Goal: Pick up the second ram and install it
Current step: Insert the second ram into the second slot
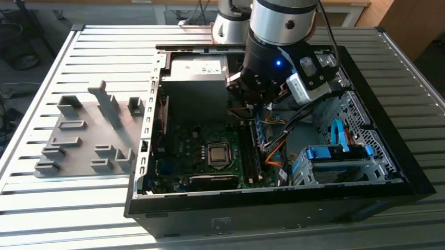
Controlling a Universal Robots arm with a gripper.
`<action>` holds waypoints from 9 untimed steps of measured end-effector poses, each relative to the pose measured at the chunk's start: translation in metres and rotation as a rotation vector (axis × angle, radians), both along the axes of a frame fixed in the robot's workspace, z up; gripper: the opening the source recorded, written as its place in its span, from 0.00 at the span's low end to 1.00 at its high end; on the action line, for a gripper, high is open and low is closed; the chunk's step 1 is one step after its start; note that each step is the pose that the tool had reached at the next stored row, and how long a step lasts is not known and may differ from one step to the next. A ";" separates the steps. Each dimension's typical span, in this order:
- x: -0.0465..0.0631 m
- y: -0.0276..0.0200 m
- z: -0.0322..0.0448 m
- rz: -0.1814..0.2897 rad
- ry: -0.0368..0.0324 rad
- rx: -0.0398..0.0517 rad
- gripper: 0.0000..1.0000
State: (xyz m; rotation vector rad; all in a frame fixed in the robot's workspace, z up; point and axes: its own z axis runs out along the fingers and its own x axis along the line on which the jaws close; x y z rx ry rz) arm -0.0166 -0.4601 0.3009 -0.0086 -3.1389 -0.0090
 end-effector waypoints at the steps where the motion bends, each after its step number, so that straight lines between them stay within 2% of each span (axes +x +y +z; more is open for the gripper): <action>1: 0.000 -0.0002 -0.0005 0.000 0.0000 0.0000 0.14; 3: 0.000 -0.0012 -0.0015 0.000 0.0001 -0.0005 0.14; 9: -0.001 -0.0020 -0.0113 -0.003 0.0032 -0.0015 0.14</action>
